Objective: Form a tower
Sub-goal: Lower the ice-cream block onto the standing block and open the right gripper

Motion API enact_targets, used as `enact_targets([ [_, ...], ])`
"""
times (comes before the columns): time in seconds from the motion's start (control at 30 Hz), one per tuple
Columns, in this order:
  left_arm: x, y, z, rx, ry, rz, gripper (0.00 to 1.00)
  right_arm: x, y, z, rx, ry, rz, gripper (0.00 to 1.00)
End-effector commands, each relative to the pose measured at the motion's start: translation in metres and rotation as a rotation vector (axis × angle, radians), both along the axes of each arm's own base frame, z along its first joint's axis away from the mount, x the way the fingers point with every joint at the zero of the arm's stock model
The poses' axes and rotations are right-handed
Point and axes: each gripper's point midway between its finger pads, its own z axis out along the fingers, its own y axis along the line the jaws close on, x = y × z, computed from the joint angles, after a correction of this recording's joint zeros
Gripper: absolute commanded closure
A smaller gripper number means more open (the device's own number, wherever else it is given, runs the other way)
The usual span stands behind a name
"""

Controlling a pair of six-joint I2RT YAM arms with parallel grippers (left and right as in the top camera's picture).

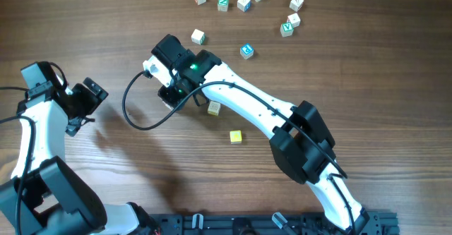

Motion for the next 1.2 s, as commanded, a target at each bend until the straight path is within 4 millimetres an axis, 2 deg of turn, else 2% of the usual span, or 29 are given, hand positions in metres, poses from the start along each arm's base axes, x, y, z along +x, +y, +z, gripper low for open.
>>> enact_targets([
  [0.0,0.004,0.004,0.009,0.009,-0.025,0.013,0.0,-0.002,-0.003,-0.012,-0.026,0.018,-0.012,0.87],
  [0.23,0.004,0.004,0.009,0.009,-0.025,0.012,0.0,-0.003,-0.004,-0.014,-0.031,0.022,-0.011,0.85],
  [0.4,0.004,0.004,0.009,0.009,-0.025,0.012,0.0,-0.003,-0.004,-0.025,-0.044,0.042,-0.028,0.85],
  [0.73,0.004,0.004,0.009,0.009,-0.025,0.013,0.0,-0.005,-0.006,-0.029,-0.056,0.053,-0.029,0.81],
  [0.87,0.004,0.004,0.009,0.009,-0.025,0.013,0.0,-0.005,-0.006,-0.029,-0.056,0.052,-0.029,0.75],
  [1.0,0.004,0.004,0.009,0.009,-0.025,0.013,0.0,-0.005,-0.006,-0.029,-0.055,0.051,-0.028,0.62],
  [1.17,0.004,0.004,0.009,0.009,-0.025,0.013,0.0,-0.004,-0.005,-0.028,-0.05,0.047,-0.027,0.55],
])
